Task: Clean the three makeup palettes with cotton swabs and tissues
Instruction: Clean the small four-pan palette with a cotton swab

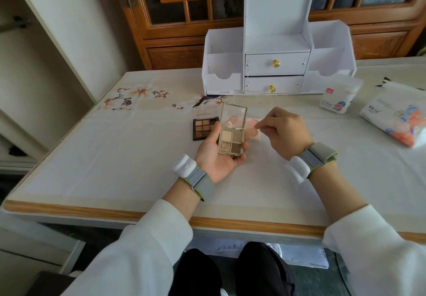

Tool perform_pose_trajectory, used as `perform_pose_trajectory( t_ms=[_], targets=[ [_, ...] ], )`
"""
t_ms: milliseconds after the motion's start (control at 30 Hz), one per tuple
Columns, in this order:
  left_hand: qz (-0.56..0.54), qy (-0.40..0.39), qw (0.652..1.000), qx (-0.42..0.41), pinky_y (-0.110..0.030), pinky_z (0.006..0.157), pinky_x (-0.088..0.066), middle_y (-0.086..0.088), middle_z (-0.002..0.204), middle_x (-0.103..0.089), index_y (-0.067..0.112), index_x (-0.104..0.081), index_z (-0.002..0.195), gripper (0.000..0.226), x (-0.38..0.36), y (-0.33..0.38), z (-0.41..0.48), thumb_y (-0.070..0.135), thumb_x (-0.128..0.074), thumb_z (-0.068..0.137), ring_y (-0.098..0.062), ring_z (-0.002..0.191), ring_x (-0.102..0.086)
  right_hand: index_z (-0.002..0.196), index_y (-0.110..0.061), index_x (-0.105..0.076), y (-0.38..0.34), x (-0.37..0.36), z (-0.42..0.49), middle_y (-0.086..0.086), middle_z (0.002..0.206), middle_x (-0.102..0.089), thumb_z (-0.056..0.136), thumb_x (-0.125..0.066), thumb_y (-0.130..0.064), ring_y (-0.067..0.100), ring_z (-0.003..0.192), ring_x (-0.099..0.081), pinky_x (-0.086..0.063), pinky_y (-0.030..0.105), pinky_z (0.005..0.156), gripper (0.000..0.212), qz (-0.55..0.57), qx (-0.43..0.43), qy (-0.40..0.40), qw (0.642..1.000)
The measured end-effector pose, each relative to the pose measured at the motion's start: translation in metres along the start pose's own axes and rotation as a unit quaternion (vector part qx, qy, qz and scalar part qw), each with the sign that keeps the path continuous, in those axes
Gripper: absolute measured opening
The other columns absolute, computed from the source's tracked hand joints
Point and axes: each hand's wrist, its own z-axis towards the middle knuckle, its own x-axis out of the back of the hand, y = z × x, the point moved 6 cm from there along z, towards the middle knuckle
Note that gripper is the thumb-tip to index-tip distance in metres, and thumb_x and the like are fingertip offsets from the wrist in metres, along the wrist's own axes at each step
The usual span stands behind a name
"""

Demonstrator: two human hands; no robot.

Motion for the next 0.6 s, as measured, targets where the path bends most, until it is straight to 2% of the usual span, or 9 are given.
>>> perform_pose_trajectory(
  t_ms=[67,133,167,200,333,433,500,600],
  targets=[
    [-0.003,0.003,1.000,-0.005,-0.025,0.058,-0.046,-0.007,0.085,-0.072,0.015,-0.056,0.128,0.060,0.000,0.001,0.000,0.054,-0.023,0.097,-0.018,0.068,-0.060,0.082,-0.004,-0.073,0.000,0.002,0.000,0.013,0.077,-0.063,0.076,-0.063,0.004,0.021,0.060,-0.055,-0.038,0.021,0.061,0.014,0.022,-0.029,0.015,0.999],
    [-0.017,0.007,1.000,-0.017,-0.030,0.062,-0.046,-0.007,0.083,-0.071,0.016,-0.076,0.094,0.065,-0.001,0.001,0.000,0.052,-0.022,0.098,-0.021,0.073,-0.059,0.082,-0.003,-0.071,0.000,0.003,0.001,0.012,0.078,-0.063,0.078,-0.063,0.001,0.016,0.060,-0.050,-0.034,0.016,0.061,0.010,0.045,-0.050,0.023,0.997],
    [-0.021,0.006,1.000,-0.022,-0.033,0.065,-0.046,-0.007,0.082,-0.071,0.016,-0.078,0.080,0.070,-0.002,0.001,0.000,0.052,-0.021,0.099,-0.022,0.076,-0.059,0.081,-0.003,-0.069,-0.001,0.002,0.001,0.011,0.078,-0.062,0.079,-0.062,-0.001,0.016,0.060,-0.050,-0.032,0.013,0.059,0.008,0.052,-0.051,0.015,0.997],
    [-0.025,0.005,0.999,-0.021,-0.034,0.067,-0.046,-0.008,0.083,-0.071,0.016,-0.078,0.077,0.071,-0.001,0.001,0.000,0.052,-0.021,0.099,-0.023,0.078,-0.059,0.080,-0.004,-0.068,-0.004,-0.001,0.000,0.011,0.077,-0.062,0.080,-0.062,-0.003,0.017,0.060,-0.050,-0.032,0.012,0.057,0.006,0.057,-0.045,0.003,0.997],
    [-0.036,0.034,0.999,-0.008,-0.040,0.078,-0.047,-0.012,0.092,-0.067,0.016,-0.063,0.103,0.054,0.005,-0.001,0.002,0.052,-0.023,0.099,-0.025,0.085,-0.061,0.078,-0.006,-0.066,-0.015,-0.010,-0.002,0.007,0.074,-0.060,0.080,-0.063,-0.003,0.012,0.059,-0.045,-0.034,0.004,0.061,0.005,0.065,-0.014,-0.029,0.997],
    [-0.044,0.026,0.999,-0.015,-0.042,0.081,-0.046,-0.013,0.089,-0.069,0.022,-0.058,0.116,0.047,0.005,0.000,0.002,0.049,-0.025,0.100,-0.027,0.085,-0.062,0.081,-0.004,-0.067,-0.018,-0.012,-0.001,0.007,0.075,-0.061,0.078,-0.064,-0.001,0.014,0.060,-0.049,-0.040,0.014,0.061,0.005,0.076,-0.002,-0.029,0.997],
    [-0.048,0.017,0.999,-0.015,-0.043,0.083,-0.046,-0.012,0.088,-0.070,0.025,-0.059,0.117,0.043,0.005,0.001,0.002,0.047,-0.025,0.101,-0.027,0.086,-0.062,0.081,-0.002,-0.065,-0.019,-0.010,-0.001,0.010,0.075,-0.063,0.077,-0.065,0.000,0.018,0.060,-0.054,-0.042,0.021,0.061,0.004,0.084,-0.006,-0.019,0.996],
    [-0.052,0.008,0.999,-0.009,-0.045,0.085,-0.048,-0.014,0.097,-0.068,0.023,-0.053,0.130,0.045,0.005,0.000,0.004,0.045,-0.027,0.100,-0.030,0.091,-0.063,0.080,-0.001,-0.064,-0.021,-0.009,-0.001,0.010,0.075,-0.064,0.078,-0.064,0.001,0.015,0.060,-0.052,-0.043,0.022,0.061,0.003,0.084,0.002,-0.015,0.996]
  ],
)
